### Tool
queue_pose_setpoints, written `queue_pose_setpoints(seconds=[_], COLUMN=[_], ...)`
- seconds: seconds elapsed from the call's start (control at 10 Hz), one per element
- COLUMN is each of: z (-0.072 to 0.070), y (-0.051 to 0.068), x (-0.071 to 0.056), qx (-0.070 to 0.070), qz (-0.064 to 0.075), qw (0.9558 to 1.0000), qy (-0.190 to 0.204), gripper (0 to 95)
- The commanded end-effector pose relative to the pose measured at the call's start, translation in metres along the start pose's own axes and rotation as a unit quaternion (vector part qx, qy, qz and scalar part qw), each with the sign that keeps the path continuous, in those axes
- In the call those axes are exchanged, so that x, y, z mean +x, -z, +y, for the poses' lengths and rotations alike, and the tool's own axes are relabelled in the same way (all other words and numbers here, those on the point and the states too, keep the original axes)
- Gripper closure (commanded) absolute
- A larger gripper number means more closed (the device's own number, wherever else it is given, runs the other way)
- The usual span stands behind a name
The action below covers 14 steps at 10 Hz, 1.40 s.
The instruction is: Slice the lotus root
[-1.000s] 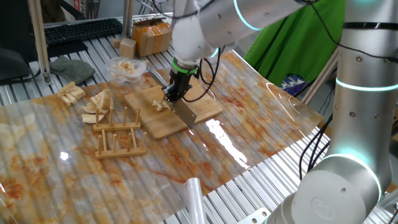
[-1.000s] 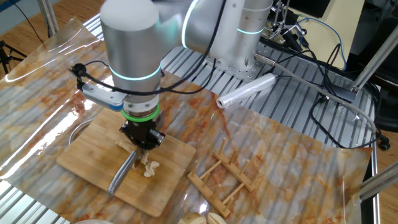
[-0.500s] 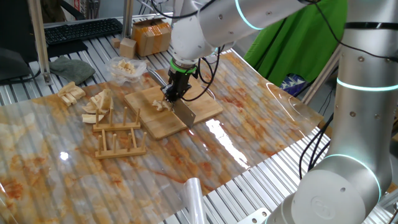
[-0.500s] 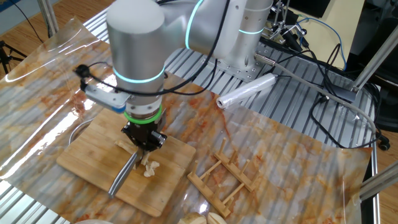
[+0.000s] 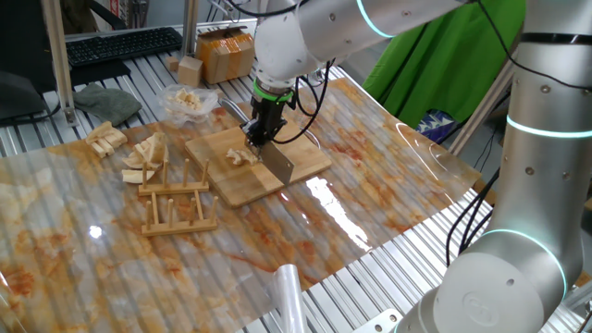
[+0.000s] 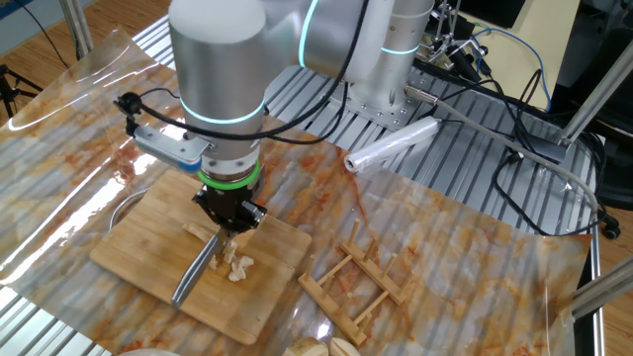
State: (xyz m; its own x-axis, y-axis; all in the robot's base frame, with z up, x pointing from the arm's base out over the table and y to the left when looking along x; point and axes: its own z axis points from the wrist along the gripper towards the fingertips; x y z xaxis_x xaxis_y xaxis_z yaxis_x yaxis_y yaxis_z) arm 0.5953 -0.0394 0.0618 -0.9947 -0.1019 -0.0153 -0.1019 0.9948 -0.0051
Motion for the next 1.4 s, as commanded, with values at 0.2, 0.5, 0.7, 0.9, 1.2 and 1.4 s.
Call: queue_pose_setpoints(seconds=[0.2, 0.5, 0.7, 0.9, 1.2, 1.4], z=[-0.004, -0.01, -0.016, -0.017, -0.014, -0.011], y=[0.015, 0.021, 0.021, 0.02, -0.001, -0.042], x=[0.0, 0.0, -0.001, -0.002, -0.004, -0.006], qx=[-0.002, 0.0, 0.002, 0.002, -0.002, -0.012], qz=[0.006, 0.005, 0.005, 0.006, 0.002, -0.014], qw=[1.0, 1.0, 0.9999, 0.9999, 0.9999, 0.9998], qy=[0.002, 0.006, 0.011, 0.01, 0.01, 0.01], gripper=[95.0, 95.0, 95.0, 95.0, 95.0, 95.0])
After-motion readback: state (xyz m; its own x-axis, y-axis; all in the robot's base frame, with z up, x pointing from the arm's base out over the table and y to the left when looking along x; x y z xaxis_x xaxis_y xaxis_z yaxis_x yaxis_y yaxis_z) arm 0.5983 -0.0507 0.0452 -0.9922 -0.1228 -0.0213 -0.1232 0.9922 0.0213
